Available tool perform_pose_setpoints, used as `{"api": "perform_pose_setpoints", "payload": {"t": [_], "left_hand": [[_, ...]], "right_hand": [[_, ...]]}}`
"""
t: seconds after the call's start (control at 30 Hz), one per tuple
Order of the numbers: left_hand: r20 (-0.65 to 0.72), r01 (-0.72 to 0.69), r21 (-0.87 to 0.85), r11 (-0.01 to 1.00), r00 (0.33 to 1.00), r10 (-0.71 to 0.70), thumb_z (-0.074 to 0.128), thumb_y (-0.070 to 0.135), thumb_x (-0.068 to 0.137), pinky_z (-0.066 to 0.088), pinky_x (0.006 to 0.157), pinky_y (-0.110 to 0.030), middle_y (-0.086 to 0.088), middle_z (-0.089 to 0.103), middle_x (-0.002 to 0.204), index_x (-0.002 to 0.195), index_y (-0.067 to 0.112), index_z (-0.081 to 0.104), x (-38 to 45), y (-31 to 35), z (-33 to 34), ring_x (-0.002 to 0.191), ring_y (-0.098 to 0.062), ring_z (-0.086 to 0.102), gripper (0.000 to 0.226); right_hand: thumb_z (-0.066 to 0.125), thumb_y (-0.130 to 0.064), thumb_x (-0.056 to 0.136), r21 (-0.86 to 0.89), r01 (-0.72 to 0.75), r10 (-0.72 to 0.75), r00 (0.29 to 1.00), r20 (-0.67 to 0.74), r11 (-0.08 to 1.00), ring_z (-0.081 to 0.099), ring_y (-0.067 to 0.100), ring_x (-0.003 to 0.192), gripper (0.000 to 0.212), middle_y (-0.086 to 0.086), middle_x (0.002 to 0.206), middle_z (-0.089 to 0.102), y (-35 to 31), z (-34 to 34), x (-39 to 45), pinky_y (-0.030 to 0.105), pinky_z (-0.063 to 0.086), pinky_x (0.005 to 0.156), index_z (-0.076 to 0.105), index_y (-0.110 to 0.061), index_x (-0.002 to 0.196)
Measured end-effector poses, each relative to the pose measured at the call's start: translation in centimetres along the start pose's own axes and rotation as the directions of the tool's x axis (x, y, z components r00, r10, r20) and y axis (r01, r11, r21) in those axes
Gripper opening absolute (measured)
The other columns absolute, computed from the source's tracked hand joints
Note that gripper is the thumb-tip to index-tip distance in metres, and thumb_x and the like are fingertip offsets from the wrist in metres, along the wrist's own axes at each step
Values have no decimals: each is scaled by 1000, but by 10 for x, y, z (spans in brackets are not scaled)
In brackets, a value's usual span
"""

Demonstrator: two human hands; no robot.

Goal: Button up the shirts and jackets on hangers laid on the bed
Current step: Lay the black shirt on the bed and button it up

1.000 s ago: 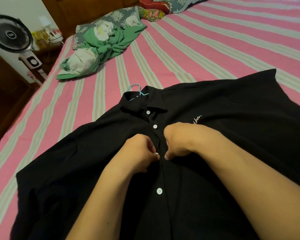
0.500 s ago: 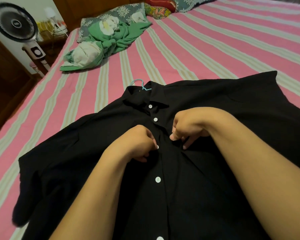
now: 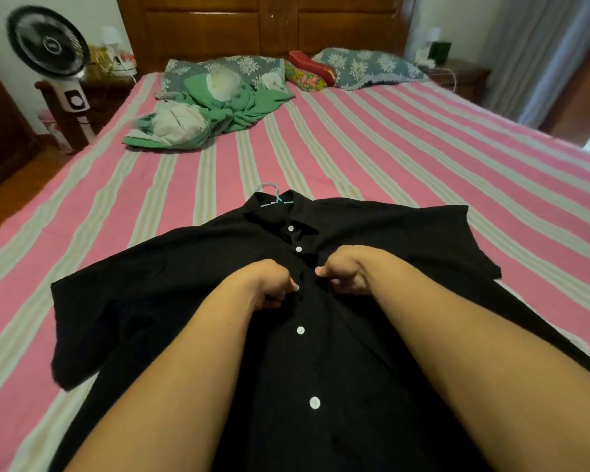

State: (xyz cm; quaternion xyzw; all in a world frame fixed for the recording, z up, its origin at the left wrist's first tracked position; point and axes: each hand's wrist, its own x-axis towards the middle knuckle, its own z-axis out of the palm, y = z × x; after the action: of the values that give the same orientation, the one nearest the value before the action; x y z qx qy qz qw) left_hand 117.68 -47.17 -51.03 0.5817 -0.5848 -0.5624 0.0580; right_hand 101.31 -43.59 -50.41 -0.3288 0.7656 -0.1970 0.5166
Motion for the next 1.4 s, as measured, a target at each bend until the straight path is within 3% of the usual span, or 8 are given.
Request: {"api": "perform_pose_setpoints", "payload": {"t": [0.1, 0.2, 0.33, 0.47, 0.6, 0.77, 0.97, 1.4], "left_hand": [[-54, -36, -121, 992, 998, 29, 61, 5, 95, 44, 68, -30, -8, 52, 72, 77, 12, 63, -3, -12, 0, 65, -18, 47, 19], [-135, -99, -70, 993, 987, 89, 65, 10, 90, 43, 67, -31, -9, 57, 67, 73, 15, 66, 6, -21, 7, 65, -23, 51, 18], [-171, -130, -85, 988, 979, 114, 65, 13, 88, 40, 57, -30, -9, 59, 64, 76, 13, 66, 11, -9, 19, 61, -25, 53, 13], [-156, -107, -272, 956, 985, 66, 59, 6, 94, 47, 49, -27, -7, 57, 61, 83, 6, 66, 6, 7, 32, 52, -19, 56, 13], [-163, -96, -423, 901, 986, 29, 58, 1, 96, 57, 51, -27, -1, 55, 51, 88, 1, 64, -2, 10, 44, 47, -13, 56, 10], [-266, -179, -543, 821, 963, 35, 57, -4, 95, 59, 63, -27, -5, 60, 64, 81, 4, 65, -11, 0, 62, 59, -16, 61, 18], [-355, -240, -525, 817, 934, 47, 58, -5, 95, 55, 60, -21, -11, 65, 73, 85, 3, 67, -16, -4, 75, 63, -16, 61, 15], [-327, -238, -508, 828, 942, 70, 68, 0, 94, 52, 55, -21, -10, 65, 74, 103, -9, 68, 10, -6, 69, 56, -12, 59, 13]], "right_hand": [[66, -18, 97, 108, 48, -41, 997, -61, 993, 43, 12, 61, 14, 4, 77, 54, 5, 4, 0, 26, 38, 60, 59, -10, 88], [73, -27, 92, 153, 129, -120, 991, -66, 980, 50, 15, 70, 23, 7, 90, 62, 3, -2, 6, 28, 41, 66, 64, -8, 102], [72, -32, 90, 61, 270, -256, 951, -174, 961, 48, 17, 57, 26, 2, 65, 53, -2, -2, 9, 27, 38, 56, 61, -12, 77], [70, -36, 91, -57, 302, -306, 947, -92, 952, 45, 15, 57, 32, -1, 59, 51, 4, 0, 10, 27, 36, 56, 59, -17, 69], [73, -30, 89, 17, 307, -306, 951, -39, 952, 51, 12, 64, 22, -4, 64, 57, 14, -9, 11, 30, 43, 69, 65, -19, 72], [72, -19, 91, 79, 408, -409, 913, -2, 910, 46, 10, 59, 13, -4, 63, 56, 26, -4, 8, 23, 37, 57, 66, -16, 80], [77, -21, 88, 35, 539, -534, 841, -87, 842, 48, 4, 58, 11, -6, 69, 62, 48, -2, 15, 18, 36, 54, 70, -17, 81], [84, -22, 75, 123, 485, -478, 874, -84, 866, 57, 13, 58, 14, 0, 65, 66, 44, -8, 41, 28, 48, 59, 71, -18, 72]]}}
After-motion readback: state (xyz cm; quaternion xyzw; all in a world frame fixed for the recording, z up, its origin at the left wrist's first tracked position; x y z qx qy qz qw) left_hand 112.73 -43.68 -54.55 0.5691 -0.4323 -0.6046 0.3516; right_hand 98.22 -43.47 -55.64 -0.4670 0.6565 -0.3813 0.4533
